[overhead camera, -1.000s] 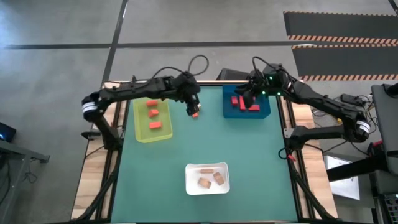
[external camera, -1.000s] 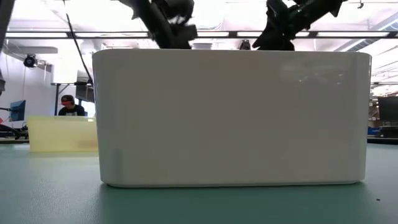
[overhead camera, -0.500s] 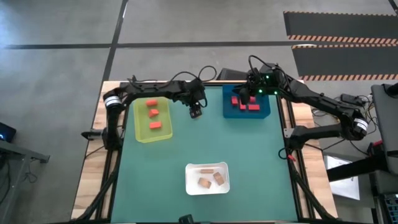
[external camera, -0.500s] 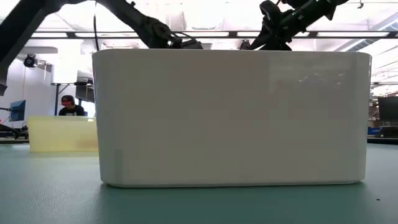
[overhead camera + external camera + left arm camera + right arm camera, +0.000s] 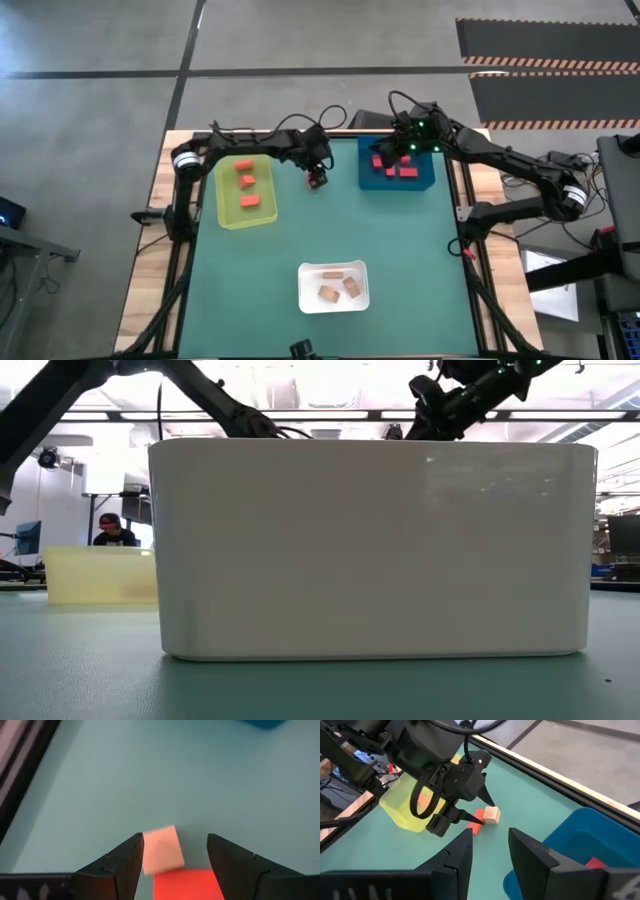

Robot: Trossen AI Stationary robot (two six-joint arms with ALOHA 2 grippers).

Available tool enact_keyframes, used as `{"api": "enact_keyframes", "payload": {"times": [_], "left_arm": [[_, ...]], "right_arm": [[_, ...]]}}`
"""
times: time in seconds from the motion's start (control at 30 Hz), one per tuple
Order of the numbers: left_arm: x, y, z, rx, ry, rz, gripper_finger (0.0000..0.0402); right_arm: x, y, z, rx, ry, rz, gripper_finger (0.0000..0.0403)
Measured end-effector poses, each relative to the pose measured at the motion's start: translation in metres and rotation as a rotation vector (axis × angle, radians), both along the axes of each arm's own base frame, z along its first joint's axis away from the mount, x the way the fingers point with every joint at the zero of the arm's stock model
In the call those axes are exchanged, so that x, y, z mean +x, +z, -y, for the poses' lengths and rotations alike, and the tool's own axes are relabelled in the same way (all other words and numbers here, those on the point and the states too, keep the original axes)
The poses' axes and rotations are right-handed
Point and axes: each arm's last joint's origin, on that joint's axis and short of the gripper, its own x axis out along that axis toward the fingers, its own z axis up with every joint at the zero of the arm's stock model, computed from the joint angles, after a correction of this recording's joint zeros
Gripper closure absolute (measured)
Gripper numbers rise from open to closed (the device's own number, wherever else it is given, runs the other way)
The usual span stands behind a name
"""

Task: Sort & place blocks by color
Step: Put the brown block into the white bin

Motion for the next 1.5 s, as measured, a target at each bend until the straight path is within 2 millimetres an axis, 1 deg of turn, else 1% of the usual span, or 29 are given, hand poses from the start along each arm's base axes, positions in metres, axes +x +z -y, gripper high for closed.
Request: {"api": "enact_keyframes", "payload": {"times": [0.17,0.3,0.47,0.63,0.77,0.83,1.0,1.13,1.23,1.3,1.37,1.5], "left_arm": [[-0.001,-0.007,-0.001,-0.01,0.035,0.03,0.02],[-0.005,-0.014,0.001,-0.03,0.06,0.027,0.022],[-0.008,-0.018,0.002,-0.036,0.063,0.021,0.0276],[-0.008,-0.017,0.003,-0.047,0.059,0.027,0.0343],[-0.01,-0.009,0.005,-0.057,0.081,0.044,0.039],[-0.012,0.0,0.005,-0.05,0.091,0.071,0.0398],[-0.021,0.039,0.009,0.0,0.077,0.17,0.0398],[-0.028,0.056,0.014,0.056,0.005,0.221,0.0399],[-0.03,0.055,0.015,0.075,-0.076,0.224,0.0384],[-0.032,0.047,0.015,0.043,-0.108,0.214,0.0363],[-0.031,0.04,0.015,0.038,-0.12,0.213,0.0334],[-0.035,0.023,0.017,0.081,-0.178,0.202,0.026]], "right_arm": [[0.002,-0.003,0.001,0.016,-0.003,-0.008,0.0287],[0.002,-0.003,0.001,0.03,-0.011,-0.001,0.0287],[0.002,-0.002,0.001,0.043,-0.02,0.005,0.0287],[0.001,-0.002,0.001,0.044,-0.021,0.007,0.0287],[0.0,0.0,0.0,0.042,-0.021,0.014,0.0287],[-0.001,0.001,-0.001,0.041,-0.022,0.018,0.0287],[-0.003,0.004,-0.002,0.032,-0.017,0.029,0.0287],[-0.005,0.007,-0.004,0.027,-0.012,0.038,0.0287],[-0.005,0.008,-0.006,0.022,-0.005,0.041,0.0287],[-0.005,0.008,-0.007,0.024,0.0,0.039,0.0287],[-0.004,0.008,-0.008,0.024,0.008,0.038,0.0287],[-0.001,0.007,-0.012,0.024,0.025,0.035,0.0287]]}}
